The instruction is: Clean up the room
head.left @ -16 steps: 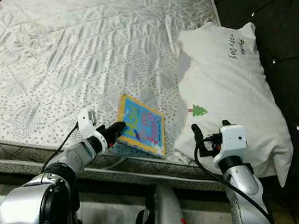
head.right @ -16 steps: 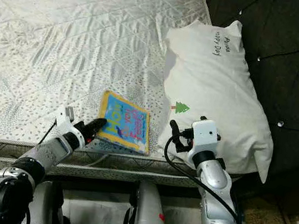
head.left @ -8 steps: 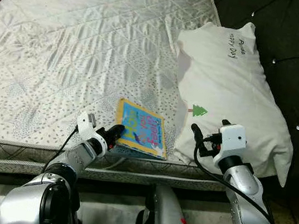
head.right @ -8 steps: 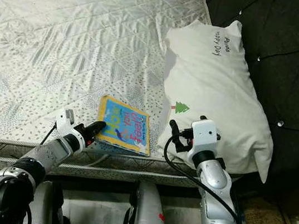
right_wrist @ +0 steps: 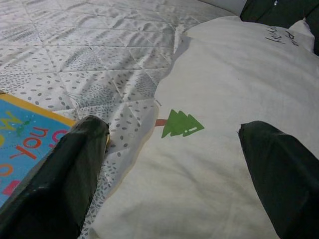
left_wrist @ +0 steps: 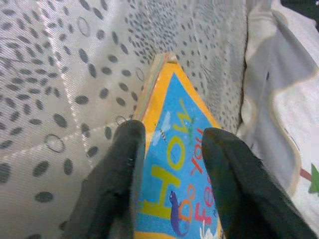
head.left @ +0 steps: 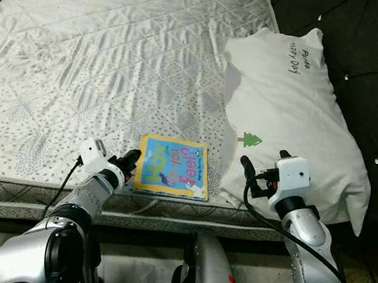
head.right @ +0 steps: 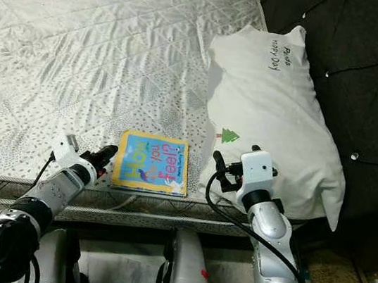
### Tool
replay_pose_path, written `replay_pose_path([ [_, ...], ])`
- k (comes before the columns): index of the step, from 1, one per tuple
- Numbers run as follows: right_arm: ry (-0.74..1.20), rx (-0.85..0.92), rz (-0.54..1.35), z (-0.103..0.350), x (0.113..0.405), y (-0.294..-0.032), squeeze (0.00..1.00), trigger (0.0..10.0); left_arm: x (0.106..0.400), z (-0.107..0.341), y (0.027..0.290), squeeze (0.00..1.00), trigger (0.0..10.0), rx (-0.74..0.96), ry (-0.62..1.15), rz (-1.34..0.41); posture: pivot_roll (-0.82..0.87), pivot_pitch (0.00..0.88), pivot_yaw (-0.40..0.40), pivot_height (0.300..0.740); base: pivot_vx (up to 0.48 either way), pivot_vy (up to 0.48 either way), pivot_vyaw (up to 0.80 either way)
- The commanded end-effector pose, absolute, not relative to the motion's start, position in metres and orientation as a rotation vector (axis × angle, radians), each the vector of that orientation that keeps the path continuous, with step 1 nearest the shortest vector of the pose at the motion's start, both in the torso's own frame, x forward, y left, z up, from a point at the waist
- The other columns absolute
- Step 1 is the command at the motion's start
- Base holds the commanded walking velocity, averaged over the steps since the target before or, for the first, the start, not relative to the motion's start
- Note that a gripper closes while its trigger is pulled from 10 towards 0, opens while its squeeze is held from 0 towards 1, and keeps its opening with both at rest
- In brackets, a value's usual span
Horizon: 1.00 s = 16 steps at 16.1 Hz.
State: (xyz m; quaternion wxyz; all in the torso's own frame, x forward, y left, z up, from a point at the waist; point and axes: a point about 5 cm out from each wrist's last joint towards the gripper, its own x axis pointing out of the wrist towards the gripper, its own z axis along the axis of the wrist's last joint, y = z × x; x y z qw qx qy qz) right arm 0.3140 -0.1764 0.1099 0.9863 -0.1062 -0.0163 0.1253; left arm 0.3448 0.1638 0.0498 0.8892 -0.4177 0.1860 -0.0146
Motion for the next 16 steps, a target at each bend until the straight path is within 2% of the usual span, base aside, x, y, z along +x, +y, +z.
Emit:
replay_pose_path([
  [1, -0.043, -0.233, 0.254, 0.112, 0.313, -0.179, 0.0, 10.0, 0.343, 0.046, 0.166, 1.0, 10.0, -0.861, 0.401, 0.018, -0.22, 0.184, -0.102, 0.588, 0.0, 0.0, 0.0],
  [3, -0.044, -0.235, 0.254, 0.112, 0.312, -0.179, 0.0, 10.0, 0.343, 0.046, 0.168, 1.0, 10.0, -0.854, 0.402, 0.047, -0.22, 0.183, -0.101, 0.588, 0.0, 0.0, 0.0],
  [6, -0.047, -0.243, 0.266, 0.11, 0.312, -0.176, 0.0, 10.0, 0.347, 0.052, 0.15, 1.0, 10.0, -0.601, 0.386, -0.107, -0.21, 0.179, -0.103, 0.588, 0.0, 0.0, 0.0],
  [8, -0.051, -0.245, 0.275, 0.111, 0.313, -0.173, 0.0, 10.0, 0.349, 0.057, 0.146, 1.0, 10.0, -0.478, 0.337, -0.148, -0.21, 0.178, -0.104, 0.588, 0.0, 0.0, 0.0],
  [11, -0.054, -0.245, 0.279, 0.111, 0.315, -0.172, 0.0, 10.0, 0.349, 0.059, 0.134, 1.0, 10.0, -0.401, 0.328, -0.232, -0.2, 0.178, -0.104, 0.588, 0.0, 0.0, 0.0],
  [12, -0.058, -0.245, 0.283, 0.112, 0.315, -0.17, 0.0, 10.0, 0.348, 0.06, 0.121, 1.0, 10.0, -0.335, 0.325, -0.309, -0.2, 0.177, -0.104, 0.588, 0.0, 0.0, 0.0],
  [16, -0.07, -0.225, 0.281, 0.115, 0.317, -0.167, 0.0, 10.0, 0.351, 0.076, 0.114, 1.0, 10.0, -0.227, 0.171, -0.345, -0.18, 0.169, -0.097, 0.588, 0.0, 0.0, 0.0],
])
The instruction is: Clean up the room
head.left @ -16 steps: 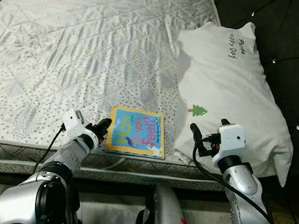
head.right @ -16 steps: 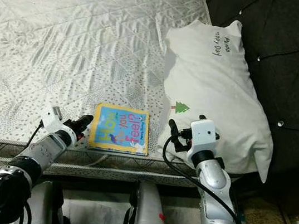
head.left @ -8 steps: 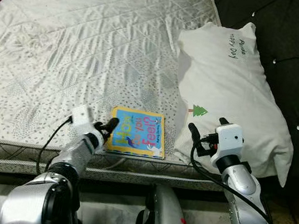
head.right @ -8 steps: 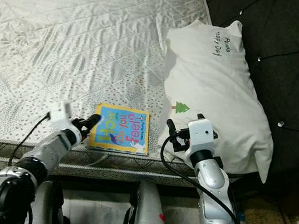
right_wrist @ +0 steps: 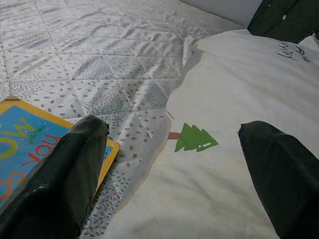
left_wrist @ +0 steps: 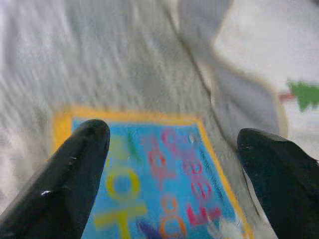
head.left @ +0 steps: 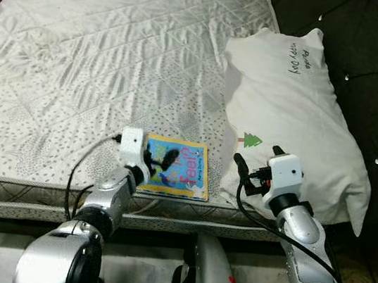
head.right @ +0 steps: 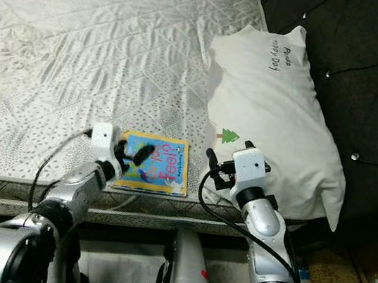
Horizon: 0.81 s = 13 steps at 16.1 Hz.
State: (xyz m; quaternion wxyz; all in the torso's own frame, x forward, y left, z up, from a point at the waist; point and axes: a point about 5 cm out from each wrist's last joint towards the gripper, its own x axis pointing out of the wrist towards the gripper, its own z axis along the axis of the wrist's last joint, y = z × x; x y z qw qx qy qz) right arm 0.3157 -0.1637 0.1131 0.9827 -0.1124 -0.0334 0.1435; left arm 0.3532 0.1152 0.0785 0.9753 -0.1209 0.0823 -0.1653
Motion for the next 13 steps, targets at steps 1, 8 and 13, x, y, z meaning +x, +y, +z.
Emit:
replay_pose_path([
  [1, -0.067, -0.189, 0.274, 0.115, 0.318, -0.165, 0.0, 10.0, 0.348, 0.079, 0.119, 1.0, 10.0, -0.187, 0.098, -0.314, -0.16, 0.164, -0.095, 0.588, 0.0, 0.0, 0.0],
  [8, -0.015, 0.101, 0.205, 0.113, 0.336, -0.146, 0.0, 10.0, 0.302, 0.106, 0.182, 0.65, 10.0, 0.08, -0.196, -0.01, -0.03, 0.089, -0.068, 0.588, 0.0, 0.0, 0.0],
  [13, -0.09, 0.163, 0.192, 0.128, 0.351, -0.143, 0.0, 10.0, 0.287, 0.109, 0.2, 0.0, 10.0, 0.124, -0.18, 0.045, 0.01, 0.0, -0.046, 0.592, 0.0, 0.0, 0.0],
])
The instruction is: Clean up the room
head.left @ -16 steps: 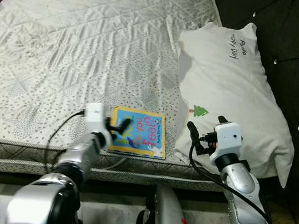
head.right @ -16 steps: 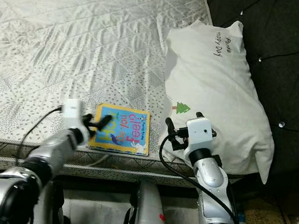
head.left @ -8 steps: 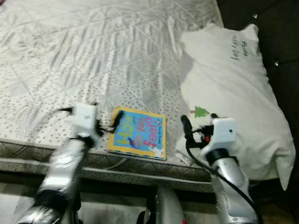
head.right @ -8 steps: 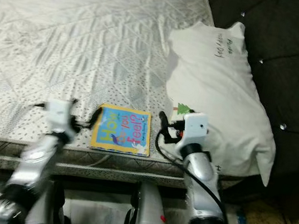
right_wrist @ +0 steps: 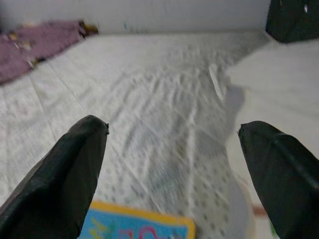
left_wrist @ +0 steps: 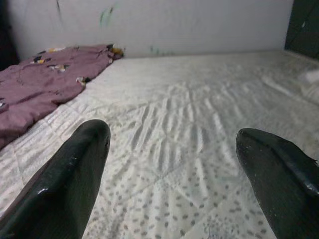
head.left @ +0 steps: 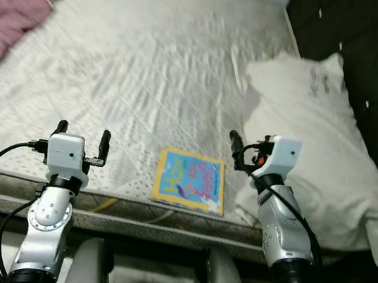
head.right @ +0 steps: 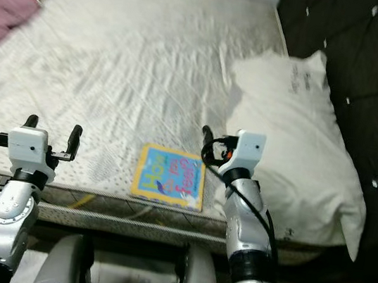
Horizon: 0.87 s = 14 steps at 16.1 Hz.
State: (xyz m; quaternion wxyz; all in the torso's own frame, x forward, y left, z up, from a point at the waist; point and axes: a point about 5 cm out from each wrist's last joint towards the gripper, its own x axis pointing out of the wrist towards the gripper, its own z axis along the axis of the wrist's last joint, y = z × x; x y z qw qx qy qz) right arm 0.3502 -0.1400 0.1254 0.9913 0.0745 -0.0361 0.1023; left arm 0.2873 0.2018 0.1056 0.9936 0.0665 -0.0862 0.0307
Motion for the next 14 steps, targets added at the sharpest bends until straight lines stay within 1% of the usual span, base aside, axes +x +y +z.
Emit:
replay_pose_path([
  [1, -0.103, 0.167, 0.194, 0.131, 0.355, -0.142, 0.0, 10.0, 0.29, 0.11, 0.203, 0.0, 10.0, 0.132, -0.175, 0.06, 0.01, 0.0, -0.042, 0.602, 0.0, 0.0, 0.0],
  [2, -0.113, 0.173, 0.192, 0.134, 0.357, -0.143, 0.0, 10.0, 0.293, 0.111, 0.204, 0.0, 10.0, 0.136, -0.175, 0.07, 0.01, 0.0, -0.038, 0.612, 0.0, 0.0, 0.0],
  [3, -0.123, 0.187, 0.18, 0.137, 0.361, -0.143, 0.0, 10.0, 0.297, 0.114, 0.205, 0.0, 10.0, 0.146, -0.179, 0.077, 0.02, 0.0, -0.03, 0.632, 0.0, 0.0, 0.0],
  [6, -0.136, 0.197, 0.168, 0.138, 0.362, -0.144, 0.0, 10.0, 0.3, 0.115, 0.203, 0.0, 10.0, 0.153, -0.17, 0.08, 0.02, 0.0, -0.023, 0.662, 0.0, 0.0, 0.0],
  [9, -0.152, 0.196, 0.167, 0.139, 0.362, -0.144, 0.0, 10.0, 0.302, 0.121, 0.203, 0.0, 10.0, 0.148, -0.192, 0.091, 0.01, 0.0, -0.031, 0.702, 0.0, 0.0, 0.0],
  [12, -0.151, 0.192, 0.172, 0.138, 0.361, -0.142, 0.0, 10.0, 0.303, 0.127, 0.202, 0.0, 10.0, 0.135, -0.205, 0.095, 0.02, 0.0, -0.057, 0.74, 0.0, 0.0, 0.0],
  [14, -0.146, 0.182, 0.188, 0.138, 0.362, -0.139, 0.0, 10.0, 0.302, 0.13, 0.201, 0.0, 10.0, 0.096, -0.218, 0.088, 0.03, 0.0, -0.068, 0.74, 0.0, 0.0, 0.0],
])
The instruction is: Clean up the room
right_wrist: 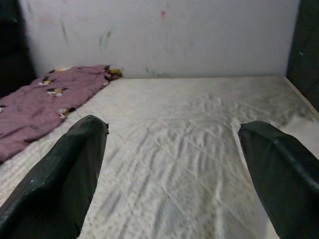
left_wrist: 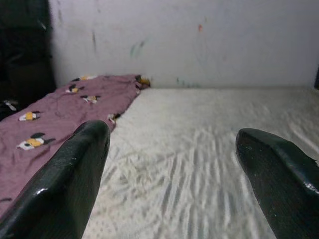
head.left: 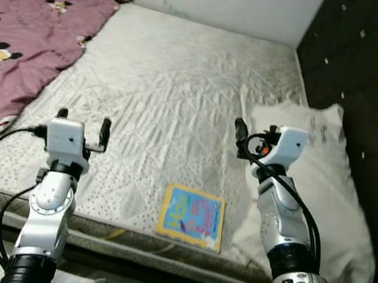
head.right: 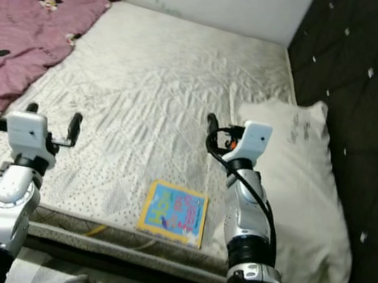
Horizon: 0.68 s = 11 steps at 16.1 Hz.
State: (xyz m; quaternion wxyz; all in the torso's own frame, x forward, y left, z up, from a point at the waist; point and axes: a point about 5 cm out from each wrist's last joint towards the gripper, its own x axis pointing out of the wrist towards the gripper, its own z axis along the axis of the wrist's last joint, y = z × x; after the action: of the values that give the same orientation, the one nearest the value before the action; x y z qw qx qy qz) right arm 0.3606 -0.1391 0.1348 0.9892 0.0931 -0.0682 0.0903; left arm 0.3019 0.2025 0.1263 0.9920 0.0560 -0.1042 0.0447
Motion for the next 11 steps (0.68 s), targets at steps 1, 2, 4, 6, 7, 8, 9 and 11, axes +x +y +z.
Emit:
replay_pose_path([
  [1, -0.142, 0.182, 0.188, 0.138, 0.363, -0.139, 0.0, 10.0, 0.301, 0.13, 0.2, 0.0, 10.0, 0.069, -0.221, 0.085, 0.05, 0.0, -0.074, 0.74, 0.0, 0.0, 0.0],
  [2, -0.136, 0.174, 0.189, 0.137, 0.364, -0.139, 0.0, 10.0, 0.299, 0.131, 0.199, 0.0, 10.0, 0.079, -0.225, 0.085, 0.04, 0.0, -0.073, 0.74, 0.0, 0.0, 0.0],
  [4, -0.14, 0.171, 0.17, 0.138, 0.364, -0.142, 0.0, 10.0, 0.297, 0.122, 0.199, 0.0, 10.0, 0.066, -0.187, 0.086, 0.03, 0.0, -0.064, 0.74, 0.0, 0.0, 0.0],
  [6, -0.142, 0.168, 0.153, 0.136, 0.361, -0.146, 0.0, 10.0, 0.297, 0.119, 0.195, 0.0, 10.0, 0.04, -0.17, 0.071, 0.01, 0.0, -0.051, 0.74, 0.0, 0.0, 0.0],
  [7, -0.133, 0.167, 0.129, 0.134, 0.36, -0.149, 0.0, 10.0, 0.3, 0.12, 0.191, 0.0, 10.0, 0.029, -0.163, 0.043, 0.0, 0.008, -0.045, 0.74, 0.0, 0.0, 0.0],
  [8, -0.13, 0.162, 0.119, 0.132, 0.359, -0.15, 0.0, 10.0, 0.302, 0.12, 0.189, 0.0, 10.0, 0.025, -0.156, 0.026, -0.01, 0.016, -0.042, 0.74, 0.0, 0.0, 0.0],
  [9, -0.128, 0.153, 0.115, 0.13, 0.358, -0.15, 0.0, 10.0, 0.303, 0.119, 0.188, 0.0, 10.0, 0.023, -0.15, 0.014, -0.01, 0.021, -0.04, 0.74, 0.0, 0.0, 0.0],
  [11, -0.116, 0.152, 0.115, 0.126, 0.353, -0.15, 0.0, 10.0, 0.305, 0.12, 0.186, 0.0, 10.0, -0.006, -0.149, 0.012, -0.02, 0.032, -0.053, 0.74, 0.0, 0.319, 0.0],
])
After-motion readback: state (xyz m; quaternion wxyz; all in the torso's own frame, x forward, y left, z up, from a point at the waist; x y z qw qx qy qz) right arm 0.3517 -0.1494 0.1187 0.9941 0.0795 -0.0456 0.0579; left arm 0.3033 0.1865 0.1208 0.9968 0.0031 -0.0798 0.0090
